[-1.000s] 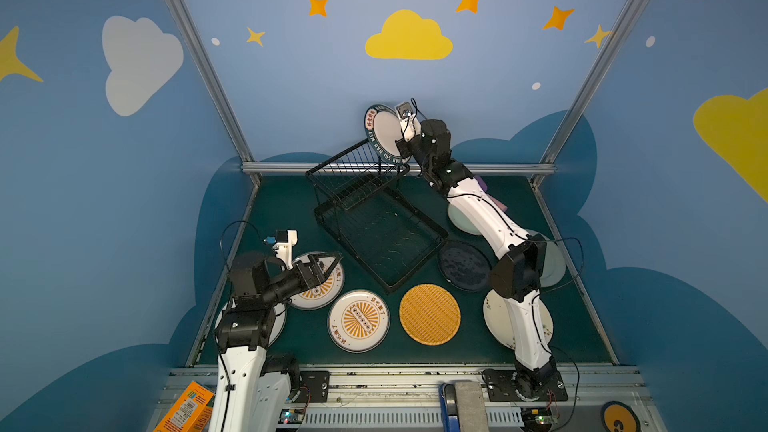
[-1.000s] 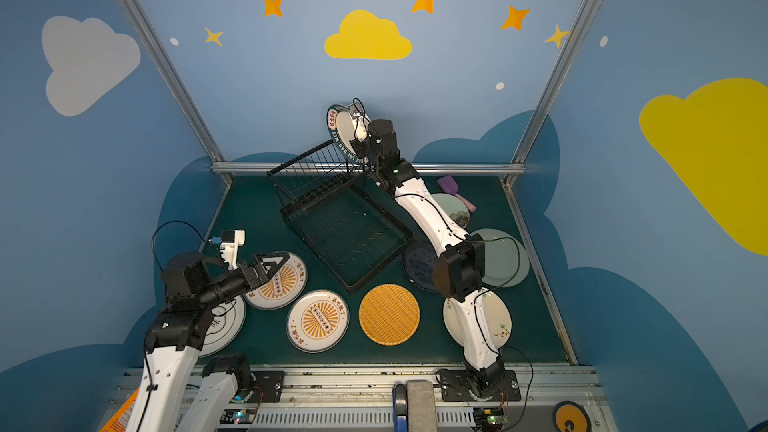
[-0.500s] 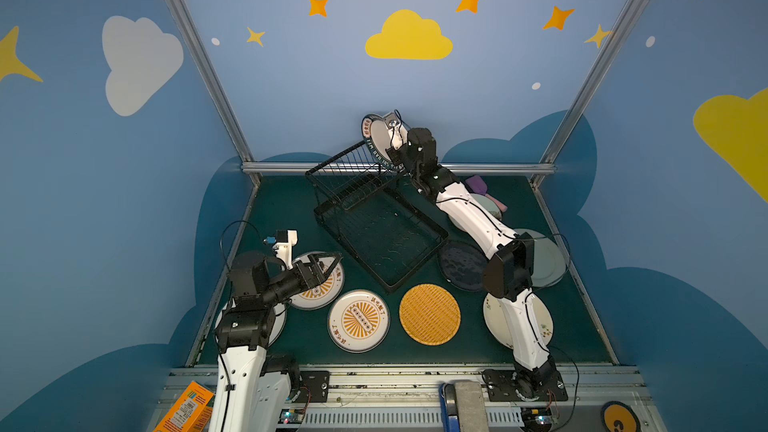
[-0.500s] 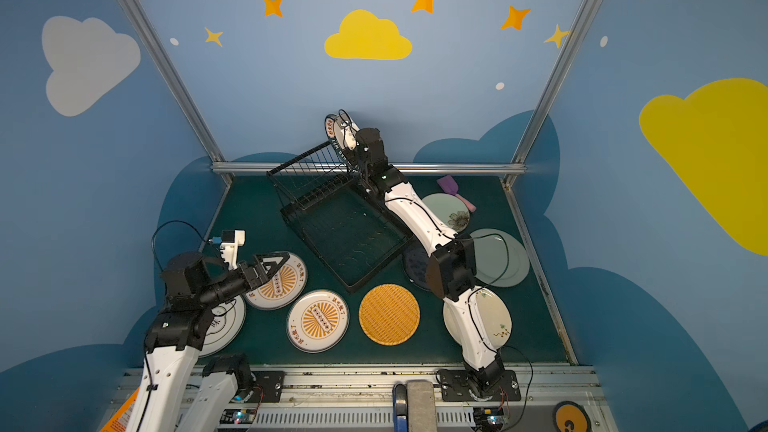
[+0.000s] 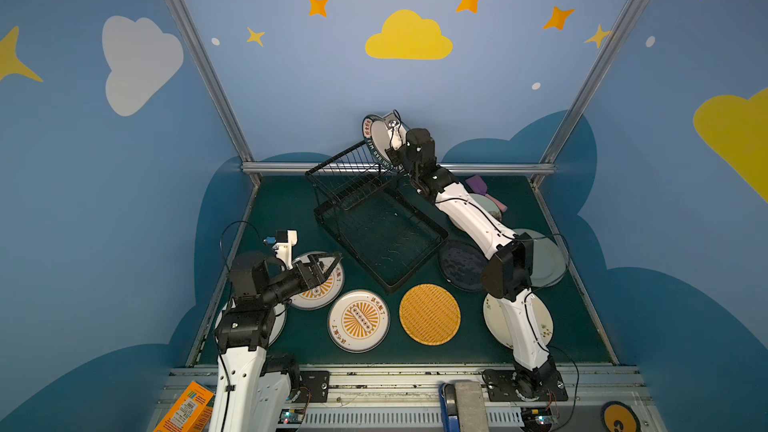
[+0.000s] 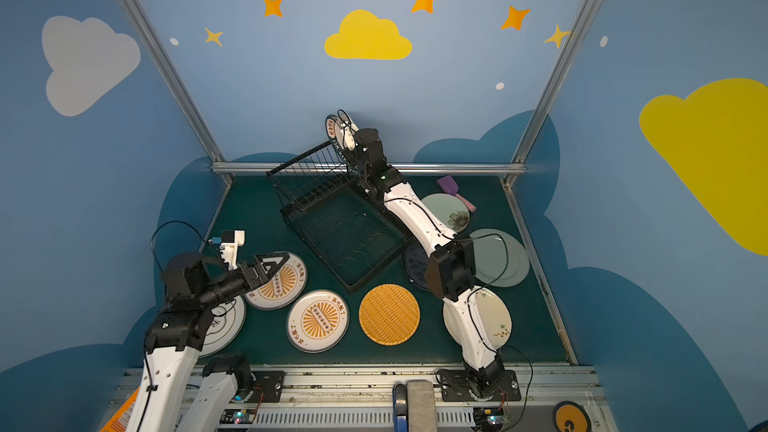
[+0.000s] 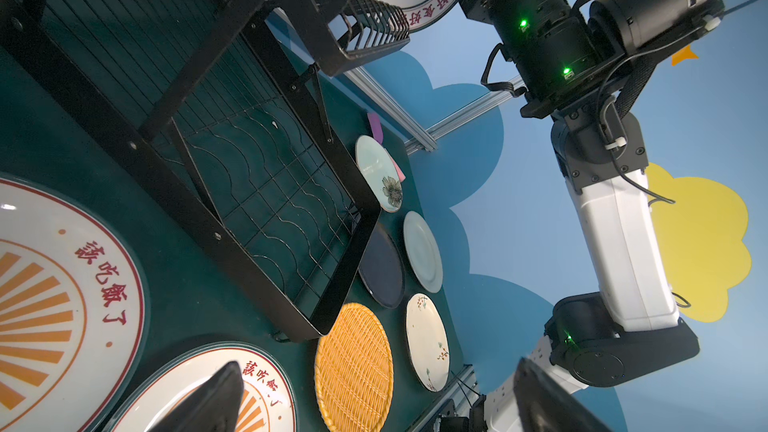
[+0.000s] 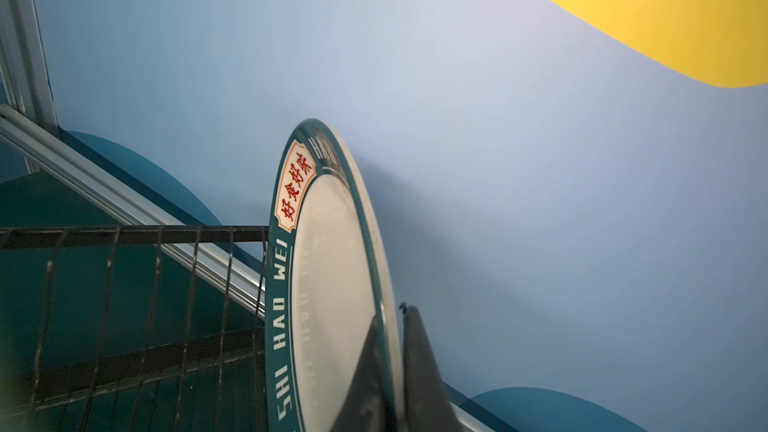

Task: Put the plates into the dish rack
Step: 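Open the right gripper to release the green-rimmed plate into the rack slot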

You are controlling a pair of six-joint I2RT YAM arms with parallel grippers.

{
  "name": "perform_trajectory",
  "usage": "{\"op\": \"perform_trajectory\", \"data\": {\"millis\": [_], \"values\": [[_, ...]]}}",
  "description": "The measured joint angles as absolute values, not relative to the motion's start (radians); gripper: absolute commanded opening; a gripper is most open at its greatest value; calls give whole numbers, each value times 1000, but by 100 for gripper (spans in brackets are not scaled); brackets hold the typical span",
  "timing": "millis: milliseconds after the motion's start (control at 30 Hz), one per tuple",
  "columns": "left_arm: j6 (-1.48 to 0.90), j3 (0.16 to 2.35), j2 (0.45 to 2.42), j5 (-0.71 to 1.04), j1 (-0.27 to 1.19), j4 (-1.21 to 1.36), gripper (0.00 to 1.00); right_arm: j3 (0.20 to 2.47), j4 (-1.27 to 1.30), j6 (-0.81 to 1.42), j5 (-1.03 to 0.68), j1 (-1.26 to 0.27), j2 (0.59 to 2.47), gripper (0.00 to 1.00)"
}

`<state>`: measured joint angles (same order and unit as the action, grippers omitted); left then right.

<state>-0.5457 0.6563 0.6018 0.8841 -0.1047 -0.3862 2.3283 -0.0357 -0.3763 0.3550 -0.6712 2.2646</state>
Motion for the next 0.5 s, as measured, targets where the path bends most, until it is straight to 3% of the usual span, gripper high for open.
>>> {"op": "perform_trajectory", "data": {"millis": [33, 400, 500], "values": [[-546, 656, 601, 884, -105, -386, 100, 2334, -38, -376, 355, -672, 2265, 26], [-546, 656, 598, 881, -105, -388, 100, 2398, -47, -366, 350, -672, 2265, 45], [-546, 656, 596, 876, -105, -393, 100, 2406, -56, -361, 347, -672, 2265, 58]]}}
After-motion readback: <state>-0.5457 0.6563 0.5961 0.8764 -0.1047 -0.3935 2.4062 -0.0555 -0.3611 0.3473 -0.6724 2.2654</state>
